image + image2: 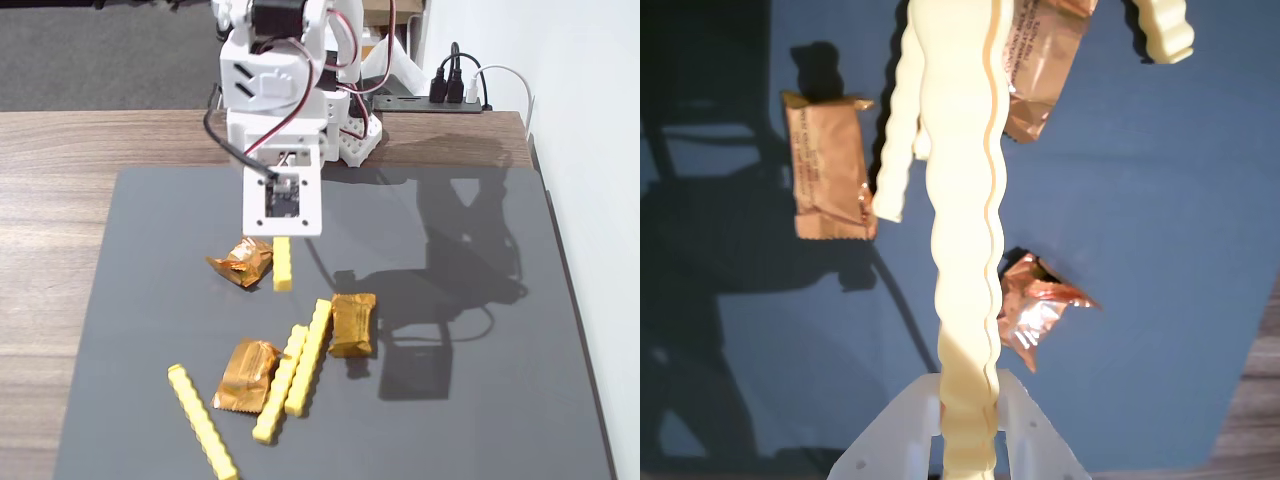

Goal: Grab a fry

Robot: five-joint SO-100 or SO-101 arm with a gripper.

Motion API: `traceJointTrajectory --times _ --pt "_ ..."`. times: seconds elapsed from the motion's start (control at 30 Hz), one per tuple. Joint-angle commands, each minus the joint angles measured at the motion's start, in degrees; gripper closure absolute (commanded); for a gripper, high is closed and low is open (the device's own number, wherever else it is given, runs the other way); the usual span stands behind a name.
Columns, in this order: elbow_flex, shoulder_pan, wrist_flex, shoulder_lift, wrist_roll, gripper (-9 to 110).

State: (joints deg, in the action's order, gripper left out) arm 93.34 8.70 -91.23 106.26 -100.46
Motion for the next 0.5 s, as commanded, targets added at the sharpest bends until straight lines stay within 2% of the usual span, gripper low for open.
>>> traceJointTrajectory --times 0.0,0.47 --pt "-0.18 -1.05 -0.7 3.43 1.93 101" --pt "0.0 -4.75 -2.55 5.36 6.86 101"
